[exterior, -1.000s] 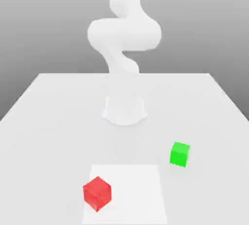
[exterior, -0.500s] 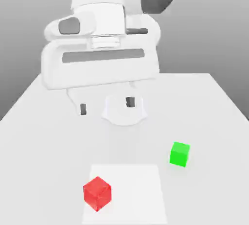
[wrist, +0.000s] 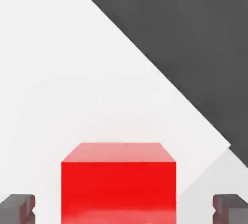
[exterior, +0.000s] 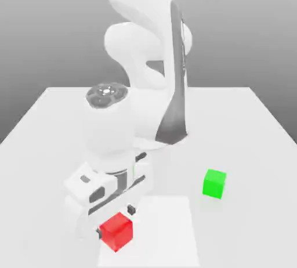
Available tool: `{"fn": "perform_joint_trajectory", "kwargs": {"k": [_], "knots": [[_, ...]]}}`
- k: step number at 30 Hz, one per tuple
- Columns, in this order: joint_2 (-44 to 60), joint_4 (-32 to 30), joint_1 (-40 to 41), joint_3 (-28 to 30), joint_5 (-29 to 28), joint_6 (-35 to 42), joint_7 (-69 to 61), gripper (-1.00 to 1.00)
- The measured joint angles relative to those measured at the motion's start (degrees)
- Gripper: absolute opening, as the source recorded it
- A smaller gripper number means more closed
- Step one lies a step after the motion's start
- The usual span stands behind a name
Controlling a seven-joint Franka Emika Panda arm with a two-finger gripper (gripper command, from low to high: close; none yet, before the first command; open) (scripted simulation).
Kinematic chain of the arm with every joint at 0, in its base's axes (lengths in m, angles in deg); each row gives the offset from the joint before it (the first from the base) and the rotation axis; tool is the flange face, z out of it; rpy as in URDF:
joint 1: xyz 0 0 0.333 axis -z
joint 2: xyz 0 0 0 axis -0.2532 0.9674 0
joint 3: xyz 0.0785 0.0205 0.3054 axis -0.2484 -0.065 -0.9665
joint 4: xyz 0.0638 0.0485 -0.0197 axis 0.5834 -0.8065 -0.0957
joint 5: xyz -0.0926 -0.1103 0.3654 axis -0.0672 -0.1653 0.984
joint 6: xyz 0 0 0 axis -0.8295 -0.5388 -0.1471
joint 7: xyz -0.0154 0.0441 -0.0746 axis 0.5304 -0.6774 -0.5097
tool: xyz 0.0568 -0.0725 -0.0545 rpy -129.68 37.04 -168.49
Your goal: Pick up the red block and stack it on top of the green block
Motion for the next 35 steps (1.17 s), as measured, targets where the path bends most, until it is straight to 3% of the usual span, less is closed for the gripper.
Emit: {"fn": "perform_joint_trajectory", "kwargs": {"k": [6, 12, 24, 32, 33, 35], "knots": [[-0.1, 0.0, 0.0, 0.0, -0.1, 0.2, 0.1, -1.00], [-11.2, -2.4, -3.3, 3.7, -7.6, 8.7, 5.3, -1.00], [-34.7, -22.4, -26.3, -11.4, -10.9, 12.0, -0.3, -1.00], [-21.6, -23.2, -27.4, -12.8, -11.9, -2.1, -0.1, -1.00], [-20.2, -23.1, -27.3, -12.8, -12.2, -3.4, 0.0, 1.00], [-20.2, -23.1, -27.3, -12.8, -12.2, -3.4, 0.0, 1.00]]}}
